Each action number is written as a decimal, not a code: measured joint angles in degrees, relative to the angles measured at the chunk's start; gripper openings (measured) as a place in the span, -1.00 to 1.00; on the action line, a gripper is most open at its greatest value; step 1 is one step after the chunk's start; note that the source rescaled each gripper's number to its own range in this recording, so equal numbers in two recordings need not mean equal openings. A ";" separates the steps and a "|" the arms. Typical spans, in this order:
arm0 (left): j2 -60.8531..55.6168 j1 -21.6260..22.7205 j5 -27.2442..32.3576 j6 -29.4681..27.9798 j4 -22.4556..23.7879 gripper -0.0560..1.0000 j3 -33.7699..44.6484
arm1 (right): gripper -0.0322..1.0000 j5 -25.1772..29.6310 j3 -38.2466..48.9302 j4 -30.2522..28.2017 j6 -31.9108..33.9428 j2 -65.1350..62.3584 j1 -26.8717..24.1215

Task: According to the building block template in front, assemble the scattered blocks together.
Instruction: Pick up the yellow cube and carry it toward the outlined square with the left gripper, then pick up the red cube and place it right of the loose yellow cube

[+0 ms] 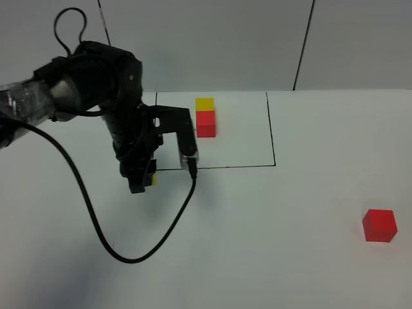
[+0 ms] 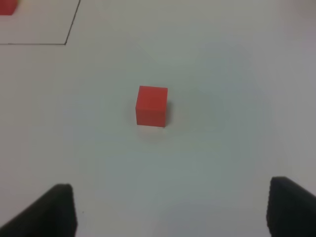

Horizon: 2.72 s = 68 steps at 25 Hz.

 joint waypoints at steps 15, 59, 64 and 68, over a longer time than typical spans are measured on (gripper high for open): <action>17.18 -7.55 8.70 2.19 0.00 -0.89 -23.37 | 0.25 0.00 0.00 0.00 0.00 0.00 0.00; 20.69 -7.61 8.70 -0.35 -2.57 -0.03 -24.26 | 0.25 0.00 0.00 0.00 -0.35 0.00 0.00; 18.80 -7.61 8.70 -1.07 -2.64 0.75 -24.26 | 0.25 0.00 0.00 0.00 -0.35 0.00 0.00; 15.40 -7.61 8.70 -1.40 -3.68 0.98 -24.26 | 0.25 0.00 0.00 0.00 -0.35 0.00 0.00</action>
